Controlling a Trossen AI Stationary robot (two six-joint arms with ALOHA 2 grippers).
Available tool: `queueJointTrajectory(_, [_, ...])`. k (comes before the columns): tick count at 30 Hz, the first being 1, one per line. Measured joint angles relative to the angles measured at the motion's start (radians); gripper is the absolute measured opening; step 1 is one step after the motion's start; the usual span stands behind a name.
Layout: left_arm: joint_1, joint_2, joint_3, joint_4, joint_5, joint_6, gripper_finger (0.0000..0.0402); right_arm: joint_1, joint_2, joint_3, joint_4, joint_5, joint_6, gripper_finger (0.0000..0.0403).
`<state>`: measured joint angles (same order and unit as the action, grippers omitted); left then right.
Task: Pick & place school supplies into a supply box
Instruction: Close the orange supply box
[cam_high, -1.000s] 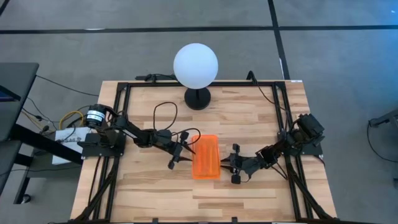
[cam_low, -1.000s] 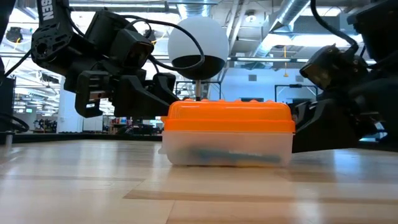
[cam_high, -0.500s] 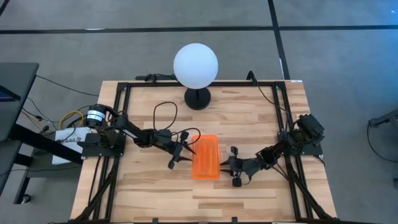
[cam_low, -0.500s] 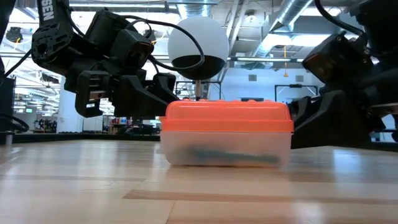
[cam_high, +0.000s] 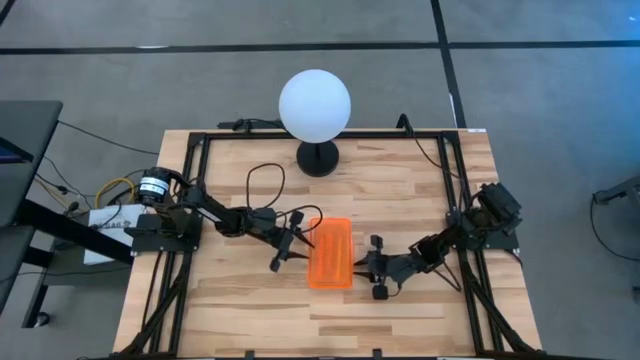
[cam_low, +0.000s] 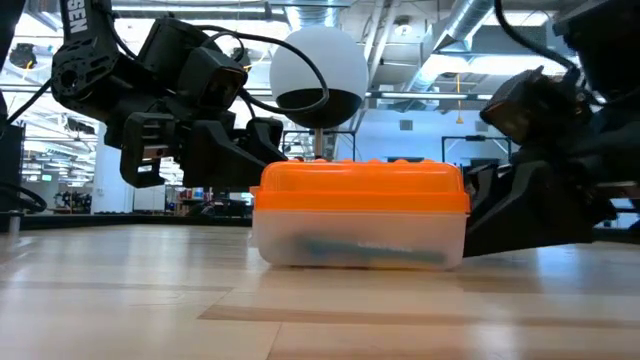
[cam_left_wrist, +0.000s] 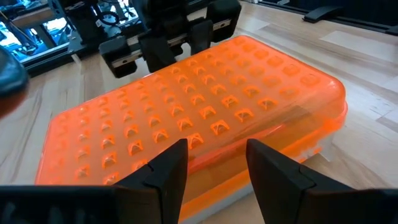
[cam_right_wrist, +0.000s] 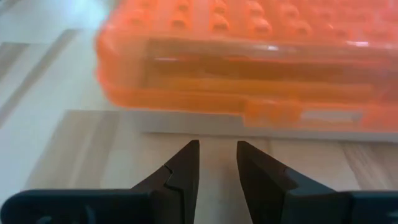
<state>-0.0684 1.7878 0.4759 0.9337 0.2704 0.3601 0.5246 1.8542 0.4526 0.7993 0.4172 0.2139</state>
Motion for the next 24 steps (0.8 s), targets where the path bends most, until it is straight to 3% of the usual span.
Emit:
queueJointTrajectory(12, [-0.016,0.000,0.000,0.000,0.003,-0.001,0.0158,-0.041,0.000,0.000,-0.026,0.010,0.025,0.0101])
queueJointTrajectory(19, [-0.016,0.000,0.000,0.000,0.003,-0.003,0.0158,-0.056,0.000,0.000,-0.029,0.134,0.035,0.0101])
queueJointTrajectory(24, [-0.016,0.000,0.000,0.000,0.004,-0.004,0.0158,-0.093,0.000,-0.001,-0.032,0.135,0.040,0.0101])
